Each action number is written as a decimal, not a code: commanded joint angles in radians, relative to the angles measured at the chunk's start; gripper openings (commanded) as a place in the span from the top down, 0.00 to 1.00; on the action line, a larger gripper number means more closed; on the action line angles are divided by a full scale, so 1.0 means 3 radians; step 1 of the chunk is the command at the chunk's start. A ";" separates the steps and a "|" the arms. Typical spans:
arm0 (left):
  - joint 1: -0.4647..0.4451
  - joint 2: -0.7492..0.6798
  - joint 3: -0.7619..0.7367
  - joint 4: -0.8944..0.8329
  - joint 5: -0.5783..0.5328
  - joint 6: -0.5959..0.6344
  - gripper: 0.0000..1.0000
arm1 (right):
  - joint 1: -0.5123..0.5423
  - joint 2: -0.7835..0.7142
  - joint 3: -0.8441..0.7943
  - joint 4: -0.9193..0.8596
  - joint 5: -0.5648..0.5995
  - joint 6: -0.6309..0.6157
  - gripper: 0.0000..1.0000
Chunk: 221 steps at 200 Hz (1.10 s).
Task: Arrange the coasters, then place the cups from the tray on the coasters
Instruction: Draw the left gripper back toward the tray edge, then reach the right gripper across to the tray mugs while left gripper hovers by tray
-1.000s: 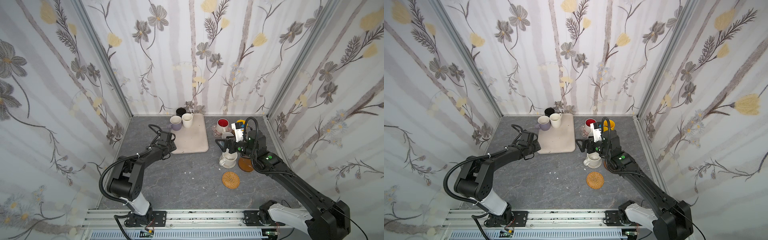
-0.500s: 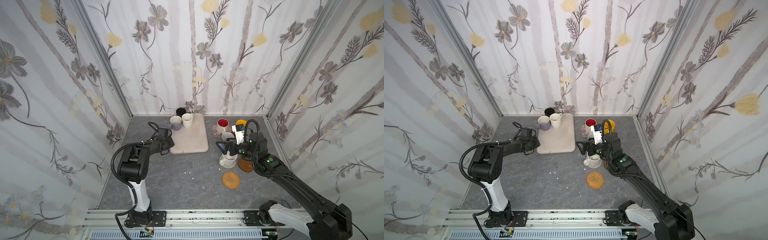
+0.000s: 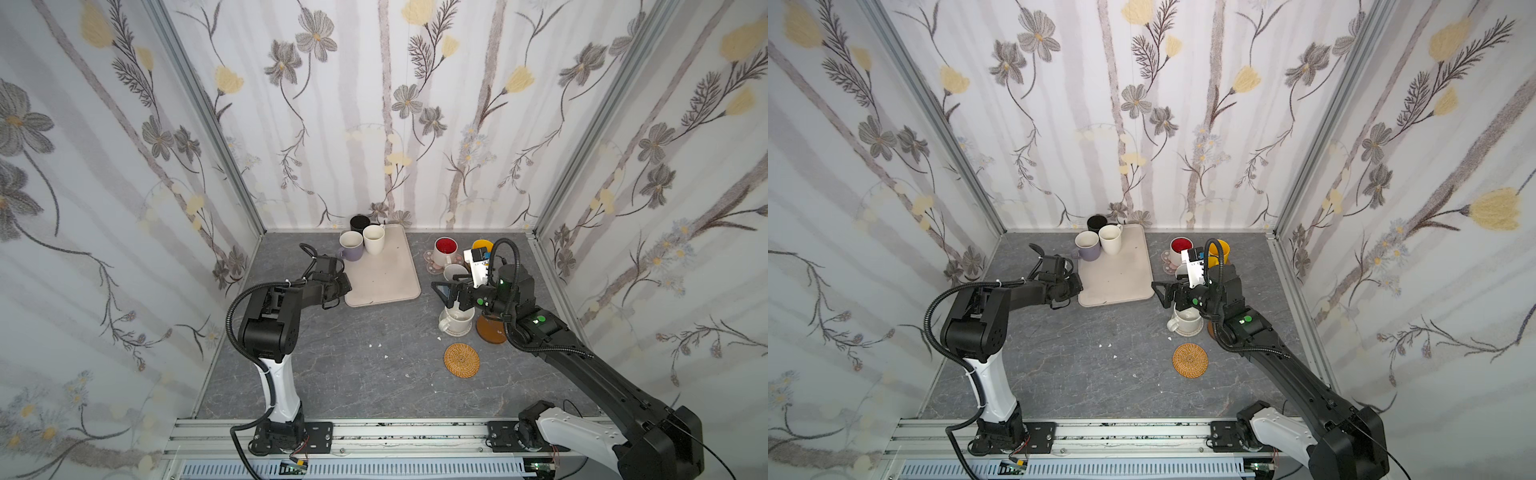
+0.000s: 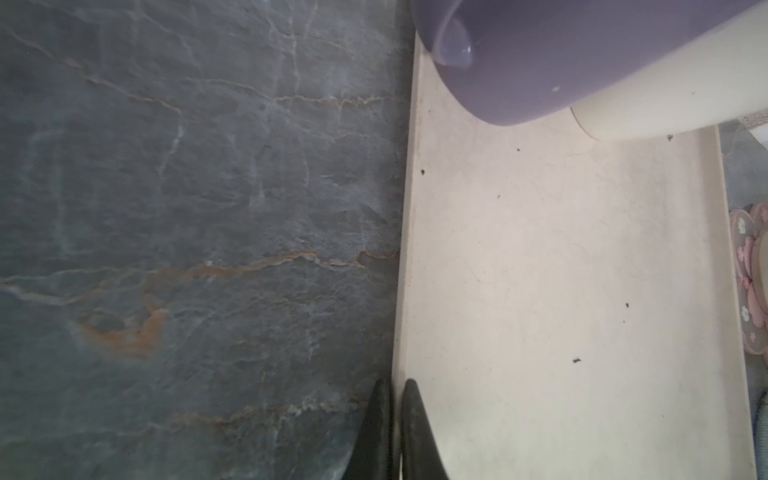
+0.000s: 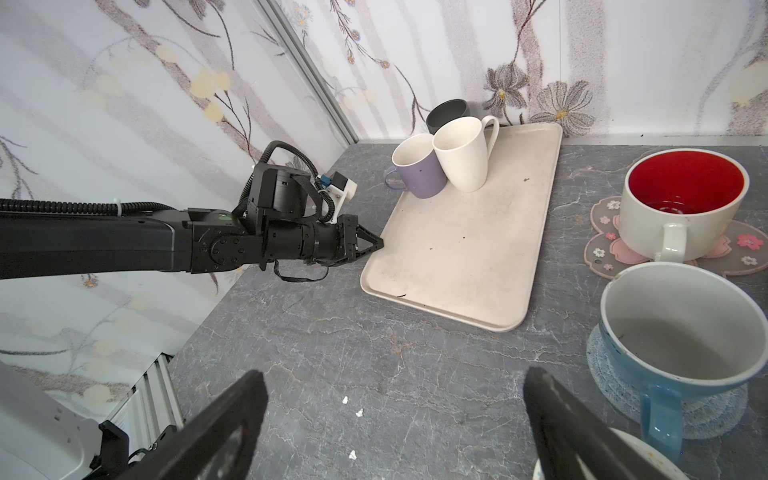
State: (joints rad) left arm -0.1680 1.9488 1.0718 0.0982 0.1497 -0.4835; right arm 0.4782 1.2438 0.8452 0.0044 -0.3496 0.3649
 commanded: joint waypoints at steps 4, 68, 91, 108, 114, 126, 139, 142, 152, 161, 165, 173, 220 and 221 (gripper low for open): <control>0.0005 -0.0070 -0.0094 -0.0067 -0.0125 -0.0165 1.00 | -0.0003 -0.0011 0.0016 0.0095 -0.0016 -0.0035 0.03; -0.0083 -0.0473 -0.0485 -0.0041 -0.0308 -0.0340 1.00 | 0.0004 0.0027 0.0056 0.0049 -0.0001 -0.0030 0.04; -0.0100 -0.0669 -0.0693 -0.0036 -0.0354 -0.0420 1.00 | 0.0005 0.0054 0.0082 0.0015 -0.0005 -0.0030 0.04; -0.0132 -0.0805 -0.0858 -0.0023 -0.0375 -0.0478 1.00 | 0.0005 0.0074 0.0107 -0.0014 -0.0025 -0.0030 0.04; -0.0149 -0.0841 -0.0914 -0.0021 -0.0384 -0.0489 1.00 | 0.0006 0.0080 0.0113 -0.0023 -0.0029 -0.0026 0.04; -0.0189 -0.0921 -0.1018 -0.0008 -0.0414 -0.0500 1.00 | 0.0009 0.0088 0.0123 -0.0039 -0.0032 -0.0020 0.04; -0.0224 -0.1004 -0.1131 0.0007 -0.0439 -0.0520 1.00 | 0.0011 0.0102 0.0132 -0.0050 -0.0032 -0.0018 0.04; -0.0228 -0.1024 -0.1159 0.0014 -0.0442 -0.0527 1.00 | 0.0009 0.0107 0.0133 -0.0054 -0.0033 -0.0016 0.04; -0.0249 -0.1086 -0.1254 0.0037 -0.0448 -0.0543 1.00 | 0.0015 0.0135 0.0152 -0.0082 -0.0036 -0.0020 0.04; -0.0266 -0.1148 -0.1341 0.0050 -0.0459 -0.0557 1.00 | 0.0017 0.0161 0.0172 -0.0113 -0.0036 -0.0024 0.04; -0.0272 -0.1183 -0.1376 0.0055 -0.0464 -0.0556 1.00 | 0.0021 0.0177 0.0181 -0.0121 -0.0039 -0.0025 0.04; -0.0283 -0.1243 -0.1450 0.0069 -0.0471 -0.0561 1.00 | 0.0028 0.0202 0.0194 -0.0139 -0.0048 -0.0022 0.04; -0.0407 -0.1734 -0.1921 0.0106 -0.0535 -0.0630 1.00 | 0.0079 0.0338 0.0277 -0.0208 -0.0036 -0.0045 0.04; -0.0412 -0.1748 -0.1926 0.0106 -0.0537 -0.0634 1.00 | 0.0081 0.0344 0.0279 -0.0211 -0.0036 -0.0045 0.04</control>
State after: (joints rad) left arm -0.2745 1.4860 0.5423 0.1238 -0.0032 -0.6422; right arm 0.4965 1.3254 0.9073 -0.0521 -0.3569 0.3645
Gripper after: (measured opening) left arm 0.051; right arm 0.959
